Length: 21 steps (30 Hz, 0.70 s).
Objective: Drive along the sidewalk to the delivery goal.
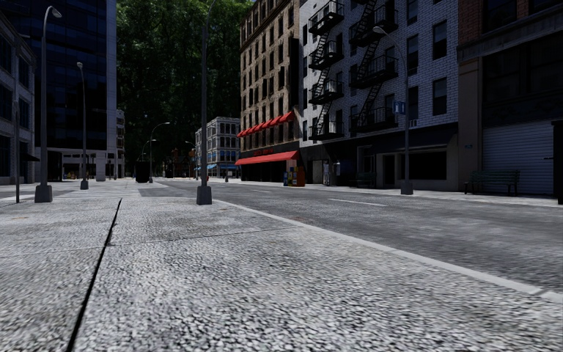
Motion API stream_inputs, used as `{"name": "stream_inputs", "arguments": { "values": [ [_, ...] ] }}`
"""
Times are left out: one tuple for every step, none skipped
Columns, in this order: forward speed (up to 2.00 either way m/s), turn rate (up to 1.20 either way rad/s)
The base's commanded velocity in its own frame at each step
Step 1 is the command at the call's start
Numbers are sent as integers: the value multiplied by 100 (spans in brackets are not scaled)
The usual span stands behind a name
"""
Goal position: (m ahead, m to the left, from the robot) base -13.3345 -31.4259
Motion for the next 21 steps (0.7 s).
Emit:
{"name": "stream_inputs", "arguments": {
  "values": [
    [0,0],
    [0,0],
    [0,0],
    [0,0],
    [0,0],
    [0,0],
    [76,25],
    [77,41],
    [77,55],
    [77,60],
    [77,60],
    [77,64],
    [77,65],
    [77,66],
    [77,66],
    [77,66],
    [77,66],
    [78,66],
    [78,66],
    [78,66],
    [78,66]
  ]
}}
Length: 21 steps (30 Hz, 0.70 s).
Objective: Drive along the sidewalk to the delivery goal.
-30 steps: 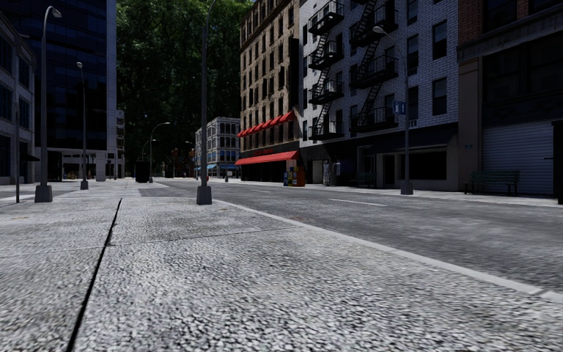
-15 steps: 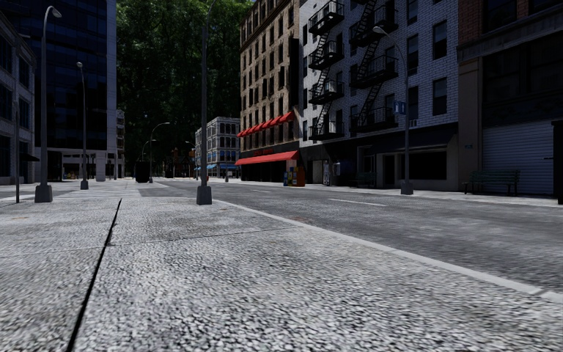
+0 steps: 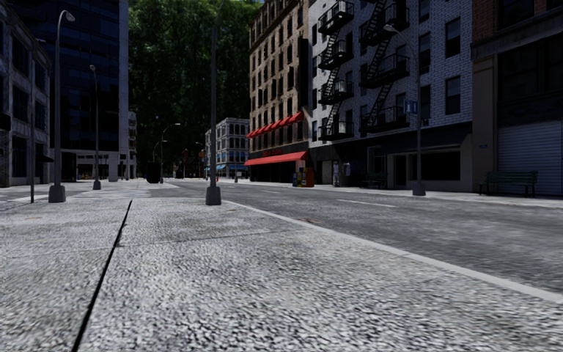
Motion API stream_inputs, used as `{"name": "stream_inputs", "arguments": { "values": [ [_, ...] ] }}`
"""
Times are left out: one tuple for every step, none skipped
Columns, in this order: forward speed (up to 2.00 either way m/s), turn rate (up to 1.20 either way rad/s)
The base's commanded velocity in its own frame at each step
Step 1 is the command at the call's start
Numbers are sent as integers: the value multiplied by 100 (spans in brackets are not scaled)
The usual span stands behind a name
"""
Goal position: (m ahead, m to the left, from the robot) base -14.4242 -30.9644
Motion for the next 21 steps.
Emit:
{"name": "stream_inputs", "arguments": {
  "values": [
    [78,66],
    [78,66],
    [78,66],
    [78,66],
    [78,66],
    [78,66],
    [80,66],
    [80,66],
    [82,67],
    [85,67],
    [86,68],
    [86,68],
    [87,68],
    [87,68],
    [87,68],
    [87,68],
    [89,68],
    [91,68],
    [94,69],
    [95,69],
    [96,69]
  ]
}}
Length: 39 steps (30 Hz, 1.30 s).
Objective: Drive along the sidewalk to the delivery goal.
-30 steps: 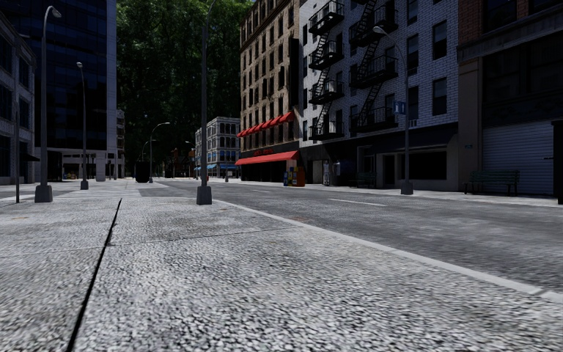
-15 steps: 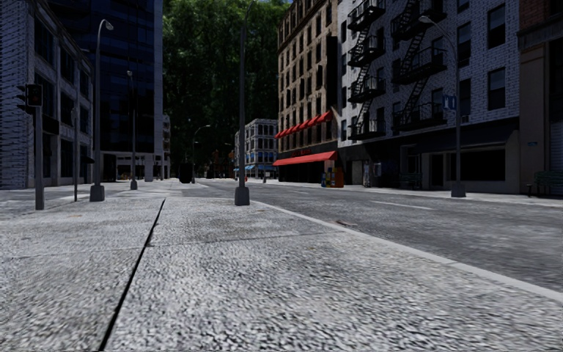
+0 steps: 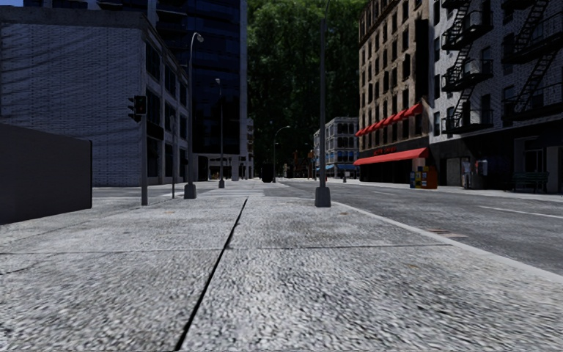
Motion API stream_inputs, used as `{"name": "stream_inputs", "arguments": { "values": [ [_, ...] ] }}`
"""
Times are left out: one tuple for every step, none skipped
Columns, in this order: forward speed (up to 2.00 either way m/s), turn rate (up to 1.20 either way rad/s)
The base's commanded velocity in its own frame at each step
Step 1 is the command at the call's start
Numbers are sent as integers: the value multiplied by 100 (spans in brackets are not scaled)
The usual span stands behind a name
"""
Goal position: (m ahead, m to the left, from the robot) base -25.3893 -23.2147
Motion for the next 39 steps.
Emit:
{"name": "stream_inputs", "arguments": {
  "values": [
    [96,69],
    [96,72],
    [96,76],
    [97,77],
    [97,77],
    [97,77],
    [97,78],
    [99,78],
    [99,78],
    [100,78],
    [100,78],
    [100,78],
    [103,78],
    [103,78],
    [106,79],
    [107,81],
    [108,82],
    [108,82],
    [108,82],
    [108,82],
    [108,82],
    [108,82],
    [108,82],
    [108,83],
    [108,83],
    [108,83],
    [108,83],
    [108,83],
    [108,84],
    [108,84],
    [108,84],
    [108,84],
    [108,84],
    [108,84],
    [108,89],
    [108,89],
    [108,91],
    [108,92],
    [108,92]
  ]
}}
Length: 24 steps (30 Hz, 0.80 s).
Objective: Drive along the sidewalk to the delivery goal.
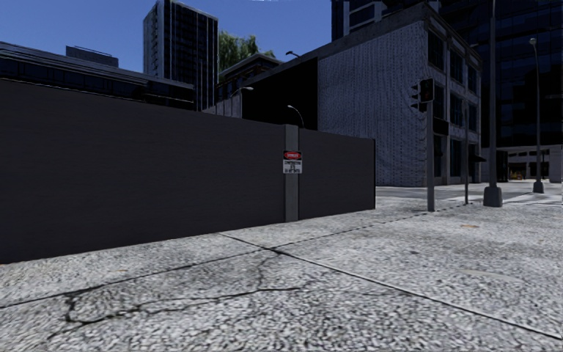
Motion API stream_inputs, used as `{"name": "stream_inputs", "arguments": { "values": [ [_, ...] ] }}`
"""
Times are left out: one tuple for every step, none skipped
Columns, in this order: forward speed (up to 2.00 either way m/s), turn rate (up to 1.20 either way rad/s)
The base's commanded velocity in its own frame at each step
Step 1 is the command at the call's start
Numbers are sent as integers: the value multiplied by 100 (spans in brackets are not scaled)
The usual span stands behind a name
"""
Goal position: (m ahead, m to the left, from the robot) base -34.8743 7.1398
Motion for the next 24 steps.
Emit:
{"name": "stream_inputs", "arguments": {
  "values": [
    [109,92],
    [109,92],
    [109,92],
    [110,92],
    [110,92],
    [110,92],
    [112,92],
    [113,92],
    [113,92],
    [113,92],
    [113,93],
    [114,94],
    [115,95],
    [115,95],
    [117,95],
    [117,95],
    [119,95],
    [122,95],
    [124,95],
    [124,95],
    [125,95],
    [125,95],
    [125,95],
    [125,95]
  ]
}}
